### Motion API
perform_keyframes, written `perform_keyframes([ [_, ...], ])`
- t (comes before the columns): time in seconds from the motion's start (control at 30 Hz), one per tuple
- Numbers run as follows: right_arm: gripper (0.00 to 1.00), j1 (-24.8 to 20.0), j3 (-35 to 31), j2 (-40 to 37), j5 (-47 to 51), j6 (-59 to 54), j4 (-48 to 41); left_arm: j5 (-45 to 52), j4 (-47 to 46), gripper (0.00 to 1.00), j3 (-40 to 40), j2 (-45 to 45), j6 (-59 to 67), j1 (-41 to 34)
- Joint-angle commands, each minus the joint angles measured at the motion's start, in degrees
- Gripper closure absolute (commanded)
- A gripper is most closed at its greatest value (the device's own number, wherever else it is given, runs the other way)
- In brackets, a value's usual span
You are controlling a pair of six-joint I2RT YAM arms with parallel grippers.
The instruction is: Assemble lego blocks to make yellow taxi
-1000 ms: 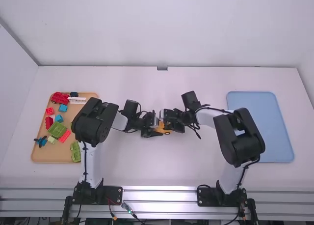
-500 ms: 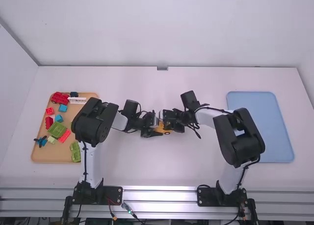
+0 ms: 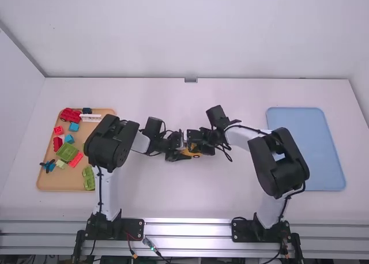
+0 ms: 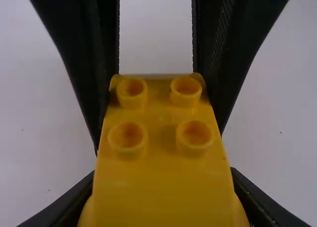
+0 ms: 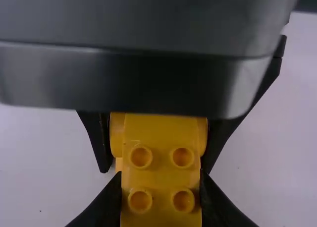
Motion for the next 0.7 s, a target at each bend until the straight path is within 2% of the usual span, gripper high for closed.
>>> perform_keyframes([
  [0.0,1.0,1.66,-3.67,3.45,4.81,0.81,-0.37,-3.87,-0.57,0.81,0.22,1.07,-1.6,-0.35],
  [0.3,1.0,0.61,-5.2,3.45,1.97,0.55,3.32,-3.87,-0.57,0.82,0.22,1.07,-1.6,-0.35],
  [0.37,0.96,0.35,-5.18,3.45,0.59,0.81,3.98,-3.89,-0.57,0.83,0.17,1.07,-1.6,-0.39],
  [0.53,0.93,0.44,-4.98,3.45,0.35,0.76,4.24,-3.89,-0.57,0.86,0.17,1.07,-1.6,-0.37],
  [0.67,0.83,0.39,-4.98,3.43,-0.76,0.57,4.61,-3.89,-0.63,0.86,0.17,1.07,-1.6,-0.39],
])
